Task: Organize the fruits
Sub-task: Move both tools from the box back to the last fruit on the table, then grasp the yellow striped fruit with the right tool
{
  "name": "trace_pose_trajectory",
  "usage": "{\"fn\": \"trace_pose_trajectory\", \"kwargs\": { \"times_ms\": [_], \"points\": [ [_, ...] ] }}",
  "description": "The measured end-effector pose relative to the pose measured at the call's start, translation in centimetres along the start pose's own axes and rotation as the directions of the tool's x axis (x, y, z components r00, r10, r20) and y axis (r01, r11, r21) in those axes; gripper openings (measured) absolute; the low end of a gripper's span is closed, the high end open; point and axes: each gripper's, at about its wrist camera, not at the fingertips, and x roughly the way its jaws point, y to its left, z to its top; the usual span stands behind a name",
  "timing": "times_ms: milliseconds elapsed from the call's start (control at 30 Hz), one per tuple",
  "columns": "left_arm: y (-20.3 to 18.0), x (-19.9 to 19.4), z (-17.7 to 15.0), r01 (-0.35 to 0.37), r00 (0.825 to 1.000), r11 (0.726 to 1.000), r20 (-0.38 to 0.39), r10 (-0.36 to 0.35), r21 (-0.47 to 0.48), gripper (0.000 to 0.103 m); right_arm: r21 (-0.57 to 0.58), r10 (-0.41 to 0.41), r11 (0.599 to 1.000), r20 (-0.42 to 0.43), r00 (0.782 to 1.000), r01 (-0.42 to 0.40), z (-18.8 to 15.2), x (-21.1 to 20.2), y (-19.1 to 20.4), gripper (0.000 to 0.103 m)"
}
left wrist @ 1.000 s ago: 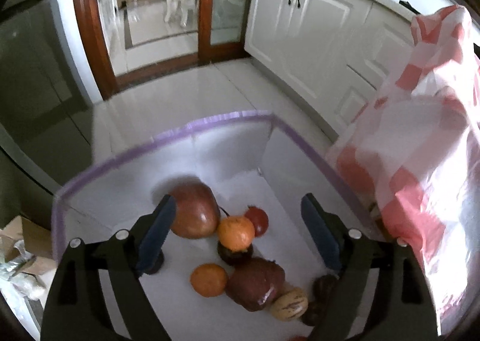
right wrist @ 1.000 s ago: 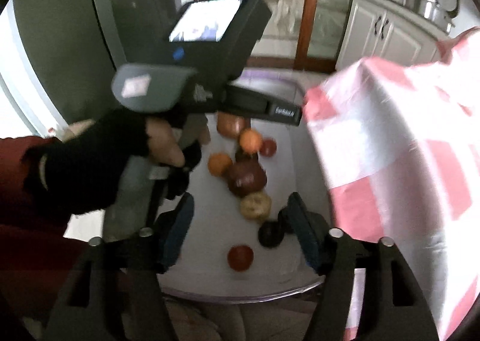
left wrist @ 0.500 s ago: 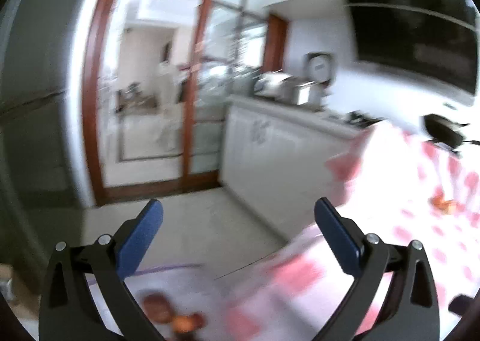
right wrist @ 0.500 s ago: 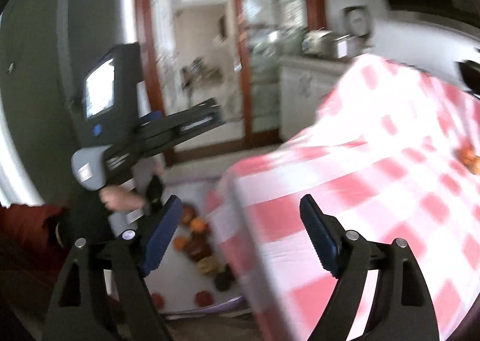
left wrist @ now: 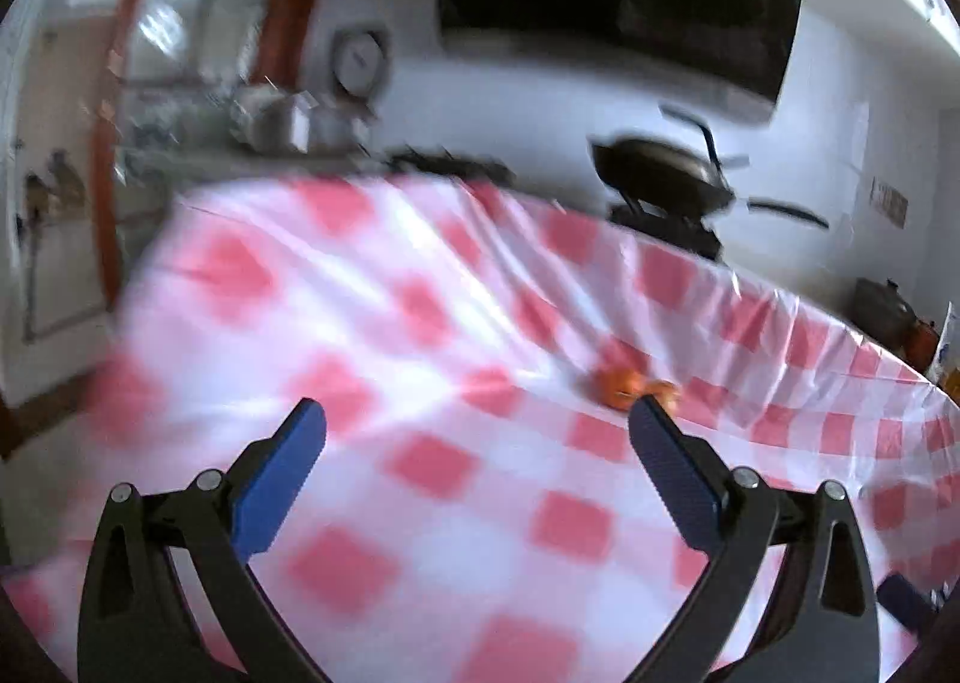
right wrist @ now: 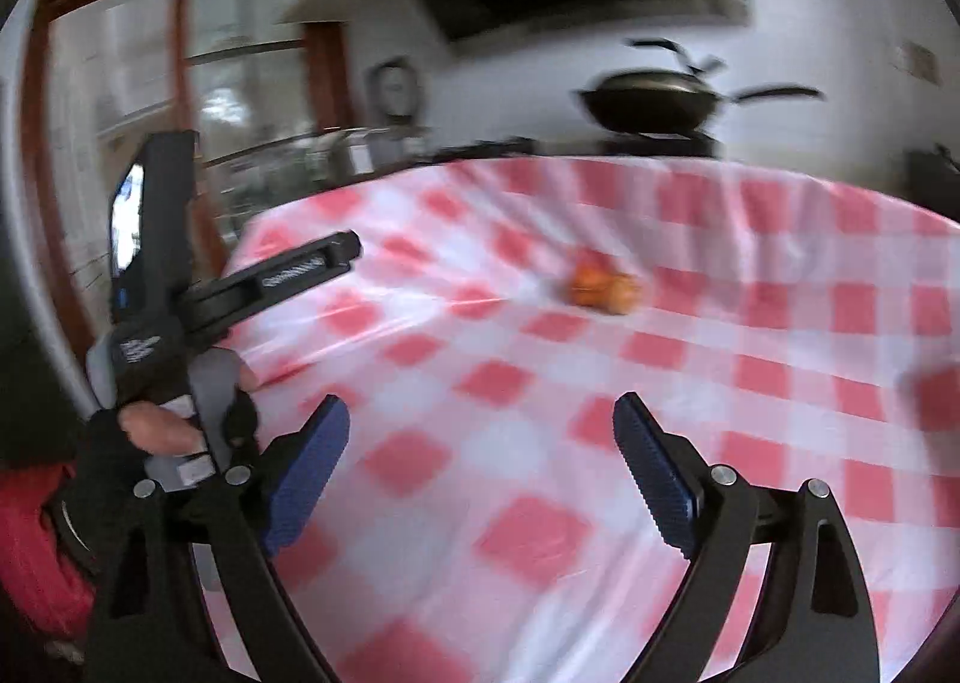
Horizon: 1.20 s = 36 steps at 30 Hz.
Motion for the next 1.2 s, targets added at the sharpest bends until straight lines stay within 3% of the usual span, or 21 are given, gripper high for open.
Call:
{"fn": "trace_pose_trajectory", "kwargs": {
  "times_ms": [100,200,300,400,500,767,1100,1200],
  "points": [
    [-3.2,6.5,0.3,0.008,0.998,0.998,-0.068,-0.012,-0.064,0.101,0.085,-0.059,0.994,-0.031,0.998,0.061,0.5,2.4,-4.1,0.087],
    [-3.9,11.0,0.0,-0.004,0.994,0.986,-0.110,-0.015,-0.168,0.101,0.162,-0.098,0.981,-0.083,0.992,0.111,0.3,4.0,-7.5,0.087],
    [-3.5,13.9,-0.1,0.016,0.993,0.970,-0.111,-0.045,-0.243,0.101,0.211,-0.114,0.968,-0.121,0.986,0.137,0.3,6.3,-9.9,0.087],
    [-2.8,15.4,-0.5,0.055,0.991,0.972,-0.107,-0.081,-0.230,0.101,0.183,-0.131,0.970,-0.164,0.978,0.161,0.9,9.4,-11.0,0.087],
    [-1.4,15.0,-0.6,0.093,0.989,0.955,-0.088,-0.122,-0.280,0.101,0.102,-0.160,0.977,-0.224,0.961,0.187,2.1,13.5,-10.9,0.087],
    [0.4,14.3,-0.3,0.034,0.996,0.938,-0.071,-0.063,-0.346,0.101,-0.078,-0.190,0.982,-0.337,0.922,0.174,5.5,24.1,-9.6,0.077],
    [1.5,14.8,-0.5,-0.004,0.993,0.915,-0.107,-0.043,-0.403,0.101,-0.142,-0.193,0.979,-0.416,0.889,0.146,6.9,29.5,-9.4,0.059],
    [1.6,15.0,-0.5,-0.004,0.992,0.912,-0.117,-0.048,-0.411,0.101,-0.129,-0.174,0.983,-0.403,0.898,0.133,6.7,29.8,-9.4,0.051]
  ]
}}
